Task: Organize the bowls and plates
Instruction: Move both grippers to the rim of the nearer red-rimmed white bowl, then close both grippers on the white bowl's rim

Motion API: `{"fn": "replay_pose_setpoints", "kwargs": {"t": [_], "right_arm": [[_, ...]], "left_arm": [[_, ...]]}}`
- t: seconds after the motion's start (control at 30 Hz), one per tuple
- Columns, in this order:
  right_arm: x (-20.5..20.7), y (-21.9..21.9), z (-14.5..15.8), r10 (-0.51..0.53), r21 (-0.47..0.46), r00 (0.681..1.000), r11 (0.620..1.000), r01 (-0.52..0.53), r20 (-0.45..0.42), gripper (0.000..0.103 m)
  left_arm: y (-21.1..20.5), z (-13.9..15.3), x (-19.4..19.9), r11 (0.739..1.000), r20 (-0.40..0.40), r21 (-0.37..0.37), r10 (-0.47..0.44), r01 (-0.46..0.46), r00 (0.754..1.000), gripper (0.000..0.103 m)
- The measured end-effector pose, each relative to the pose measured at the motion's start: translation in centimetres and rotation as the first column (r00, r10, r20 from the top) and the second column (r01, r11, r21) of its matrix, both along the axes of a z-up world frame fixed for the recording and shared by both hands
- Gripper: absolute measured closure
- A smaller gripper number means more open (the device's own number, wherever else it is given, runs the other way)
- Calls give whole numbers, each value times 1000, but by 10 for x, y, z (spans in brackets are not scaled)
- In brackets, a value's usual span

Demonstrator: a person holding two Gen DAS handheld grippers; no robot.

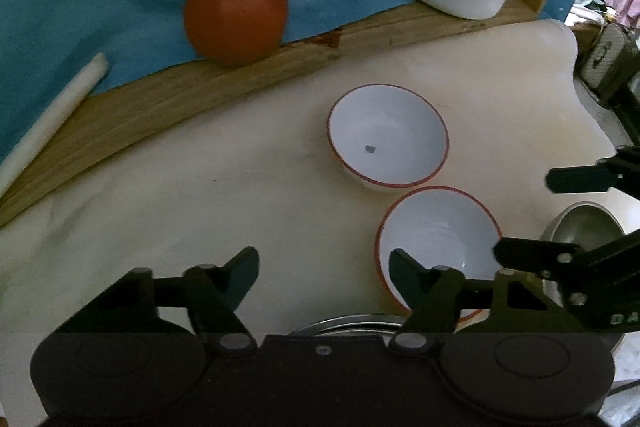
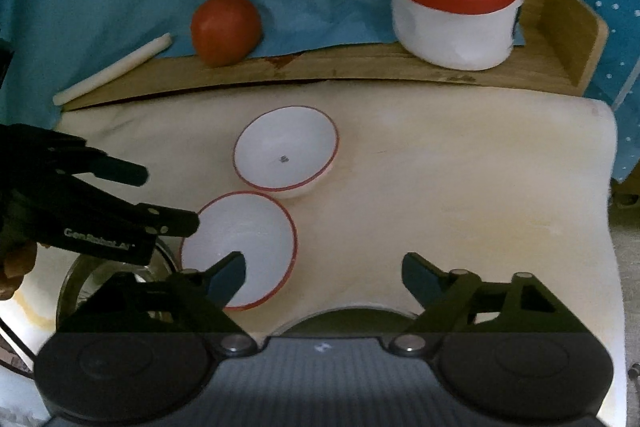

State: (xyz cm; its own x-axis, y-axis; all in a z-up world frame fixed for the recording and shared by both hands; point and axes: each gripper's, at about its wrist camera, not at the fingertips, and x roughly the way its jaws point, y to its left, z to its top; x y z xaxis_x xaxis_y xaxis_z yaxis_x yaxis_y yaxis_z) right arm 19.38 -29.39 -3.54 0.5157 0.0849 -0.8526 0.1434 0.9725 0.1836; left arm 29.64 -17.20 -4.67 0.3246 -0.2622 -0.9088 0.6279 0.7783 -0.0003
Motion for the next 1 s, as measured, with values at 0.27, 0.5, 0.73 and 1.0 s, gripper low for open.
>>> {"fn": "replay_pose_setpoints", "kwargs": {"t": [0.27, 0.5, 0.73, 1.0], "right_arm": [[7, 1, -9, 13, 50, 999, 999, -12, -31, 32], [15, 0, -16, 31, 90, 998, 996, -27, -45, 56], [20, 0, -20, 47, 105, 998, 994, -41, -52, 65], [21, 2, -23, 55, 134, 997, 990, -47, -55, 80]], "left_arm": [[0, -5, 4, 999, -56, -43, 0, -2, 998, 57], [0, -9, 3, 997, -106, -71, -2, -6, 994, 71], [0, -11, 1, 995, -135, -99, 2, -16, 991, 85], [4, -12, -1, 991, -156, -130, 22, -42, 988, 95]]}}
